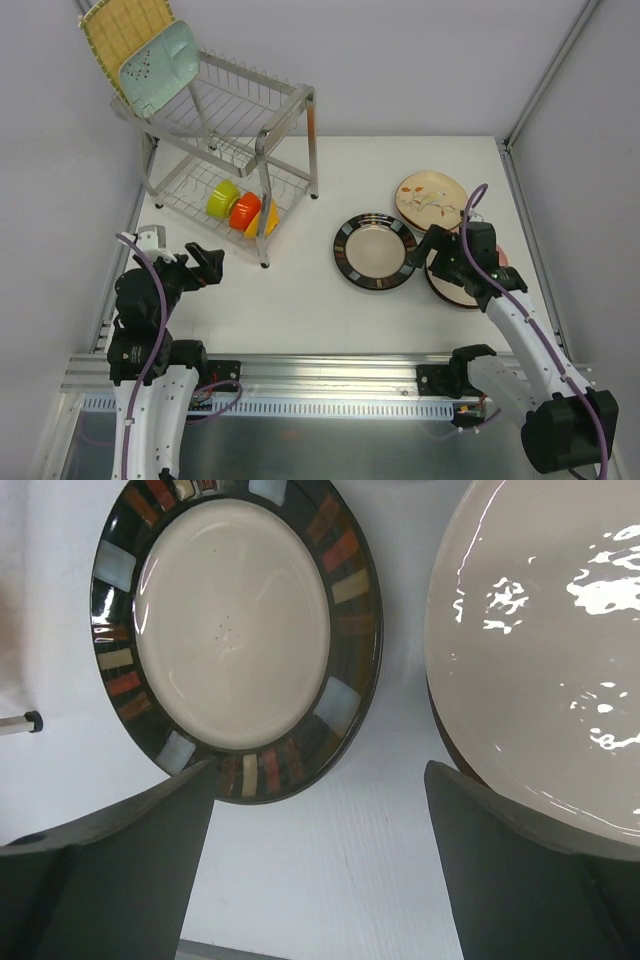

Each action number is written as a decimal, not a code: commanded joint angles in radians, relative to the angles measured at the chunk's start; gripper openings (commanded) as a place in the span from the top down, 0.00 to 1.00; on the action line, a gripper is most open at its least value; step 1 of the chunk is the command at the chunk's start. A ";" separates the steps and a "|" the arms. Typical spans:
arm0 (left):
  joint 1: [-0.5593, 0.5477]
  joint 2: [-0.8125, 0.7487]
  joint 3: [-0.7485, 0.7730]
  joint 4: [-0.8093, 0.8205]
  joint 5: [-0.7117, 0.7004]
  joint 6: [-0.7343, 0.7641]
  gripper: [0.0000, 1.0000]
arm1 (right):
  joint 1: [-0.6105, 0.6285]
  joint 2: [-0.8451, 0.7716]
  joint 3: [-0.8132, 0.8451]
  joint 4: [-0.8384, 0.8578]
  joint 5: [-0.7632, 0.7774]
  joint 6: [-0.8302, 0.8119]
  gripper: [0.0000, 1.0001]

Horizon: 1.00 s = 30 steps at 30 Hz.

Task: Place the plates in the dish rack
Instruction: Grab a plate with the left arm

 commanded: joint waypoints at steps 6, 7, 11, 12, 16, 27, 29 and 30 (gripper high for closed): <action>-0.027 -0.039 -0.072 0.017 0.011 -0.043 0.01 | -0.004 0.119 -0.026 0.177 0.025 0.024 0.26; -0.027 -0.037 -0.073 0.015 0.007 -0.043 0.01 | -0.005 0.149 -0.020 0.184 0.033 0.016 0.32; -0.029 -0.039 -0.078 0.012 0.010 -0.043 0.01 | -0.005 0.246 0.026 0.222 0.068 -0.042 0.38; -0.029 -0.046 -0.079 0.011 0.008 -0.043 0.01 | -0.004 0.263 0.043 0.236 0.101 -0.056 0.39; -0.021 -0.062 -0.084 0.011 -0.004 -0.043 0.01 | -0.007 0.343 0.092 0.259 0.154 -0.117 0.46; -0.018 -0.008 -0.076 0.008 0.007 -0.034 0.01 | -0.005 0.574 0.271 0.268 0.036 -0.277 0.50; -0.021 -0.010 -0.076 0.008 -0.001 -0.032 0.01 | -0.002 0.619 0.300 0.256 0.022 -0.279 0.50; -0.021 -0.008 -0.075 0.008 -0.002 -0.032 0.01 | -0.001 0.632 0.310 0.250 0.016 -0.304 0.50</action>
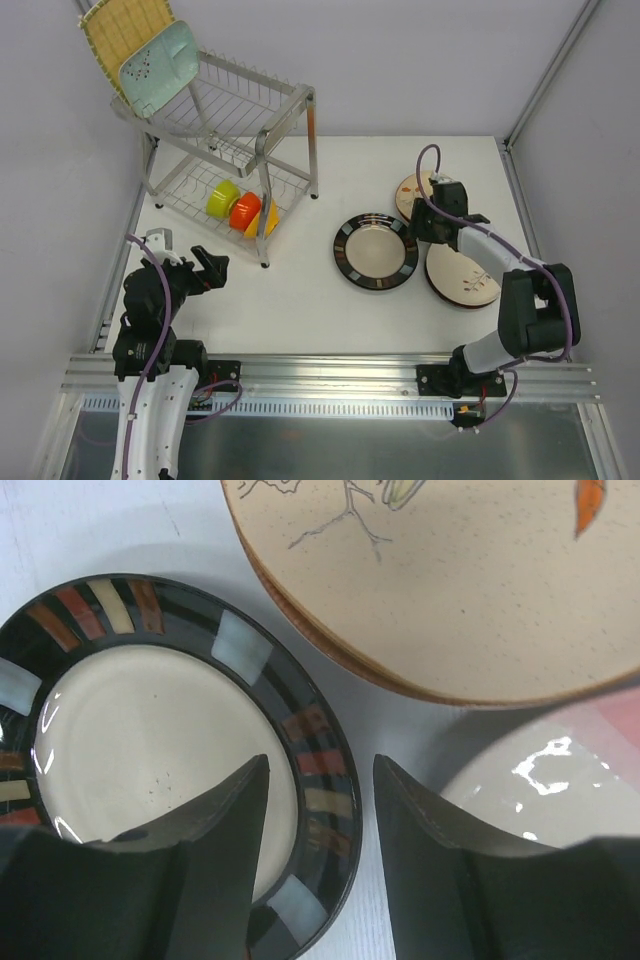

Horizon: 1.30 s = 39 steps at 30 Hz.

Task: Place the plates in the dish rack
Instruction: Grab a plate with the left arm

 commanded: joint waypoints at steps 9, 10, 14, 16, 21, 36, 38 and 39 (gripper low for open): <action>-0.007 0.023 0.008 0.018 0.004 0.000 0.01 | 0.070 0.127 0.084 -0.018 -0.046 -0.090 0.50; -0.008 0.027 0.008 0.018 0.004 0.000 0.01 | 0.074 0.129 0.082 -0.018 -0.038 -0.087 0.51; -0.007 0.034 0.010 0.018 0.007 -0.001 0.01 | 0.116 0.118 0.071 -0.024 -0.009 -0.088 0.59; -0.010 0.037 0.010 0.018 0.010 -0.001 0.01 | 0.125 0.110 0.058 -0.017 -0.007 -0.082 0.63; -0.016 0.052 0.010 0.018 0.013 -0.001 0.01 | 0.156 0.094 0.027 -0.006 0.001 -0.064 0.71; -0.014 0.077 0.010 0.016 0.018 -0.007 0.01 | 0.157 -0.038 -0.012 -0.014 0.056 -0.050 0.99; -0.016 0.077 0.010 0.016 0.018 -0.007 0.01 | 0.157 -0.066 -0.013 -0.020 0.070 -0.050 0.99; -0.016 0.075 0.010 0.016 0.018 -0.007 0.01 | 0.157 -0.075 -0.019 -0.024 0.085 -0.050 0.99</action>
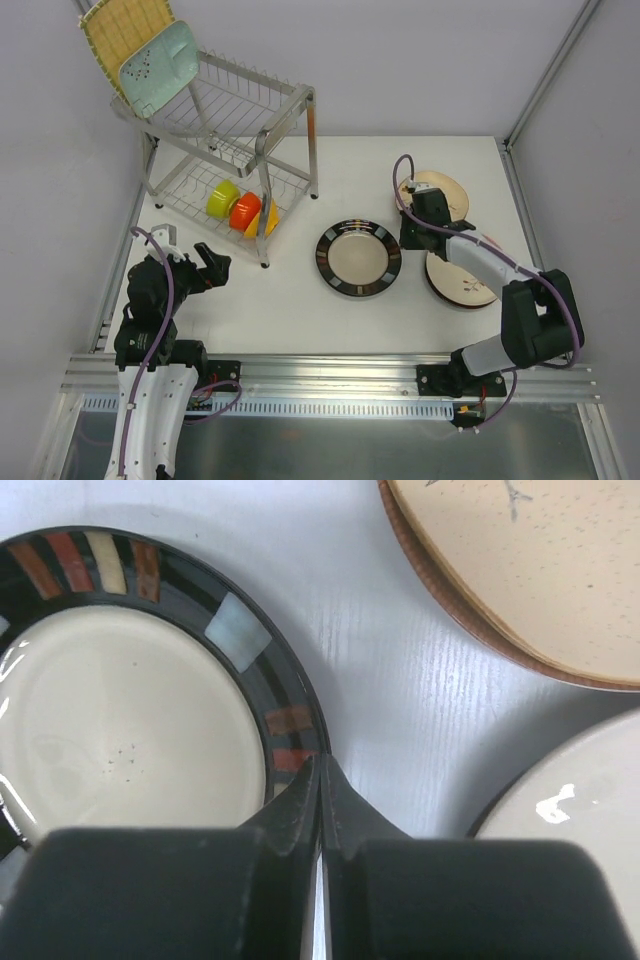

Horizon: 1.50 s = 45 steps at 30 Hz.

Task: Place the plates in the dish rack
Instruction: Grab a plate with the left arm

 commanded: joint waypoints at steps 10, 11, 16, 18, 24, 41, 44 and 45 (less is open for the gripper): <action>-0.009 0.005 0.008 0.016 0.017 -0.008 0.01 | 0.010 -0.083 -0.014 -0.025 -0.004 0.011 0.63; -0.009 0.005 0.008 0.018 0.017 -0.008 0.01 | 0.012 -0.070 -0.009 -0.027 -0.001 0.011 0.58; -0.009 0.004 0.008 0.016 0.017 -0.008 0.01 | 0.033 -0.001 0.012 -0.047 0.034 0.011 0.43; -0.009 0.004 0.008 0.016 0.017 -0.008 0.01 | 0.049 0.022 0.032 -0.062 0.062 0.008 0.41; -0.009 0.004 0.008 0.016 0.018 -0.006 0.01 | 0.101 0.108 0.077 -0.079 0.126 -0.003 0.39; -0.009 0.002 0.007 0.016 0.017 -0.006 0.01 | 0.135 0.154 0.118 -0.171 0.349 -0.036 0.62; -0.009 0.002 0.007 0.016 0.017 -0.006 0.01 | 0.139 0.151 0.120 -0.176 0.355 -0.038 0.65; -0.009 0.002 0.007 0.015 0.017 -0.006 0.01 | 0.144 0.148 0.121 -0.179 0.361 -0.039 0.65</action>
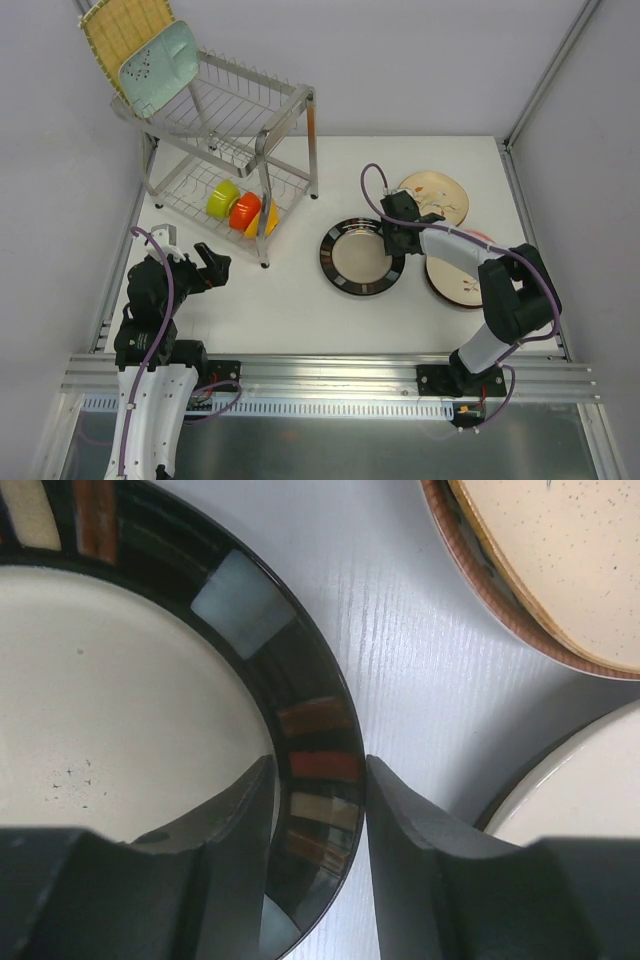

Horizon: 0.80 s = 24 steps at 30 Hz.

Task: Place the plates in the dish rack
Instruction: Grab a plate with the left arm

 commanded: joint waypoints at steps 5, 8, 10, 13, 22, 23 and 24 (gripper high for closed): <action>-0.009 0.001 0.007 0.016 0.012 -0.006 0.01 | 0.029 -0.013 0.047 -0.090 0.147 -0.040 0.68; -0.009 -0.002 0.007 0.015 0.015 -0.006 0.01 | 0.044 -0.019 0.065 -0.113 0.188 -0.045 0.71; -0.009 0.000 0.007 0.015 0.016 -0.006 0.01 | 0.052 -0.022 0.073 -0.130 0.211 -0.046 0.71; -0.009 -0.003 0.007 0.015 0.015 -0.007 0.01 | 0.056 -0.024 0.087 -0.151 0.236 -0.046 0.71; -0.009 -0.008 0.005 0.015 0.012 -0.006 0.01 | 0.060 -0.064 0.099 -0.210 0.291 -0.039 0.75; -0.009 -0.008 0.005 0.015 0.010 -0.006 0.01 | 0.060 -0.070 0.099 -0.214 0.293 -0.039 0.75; -0.009 -0.008 0.005 0.015 0.010 -0.006 0.01 | 0.060 -0.082 0.097 -0.219 0.297 -0.037 0.75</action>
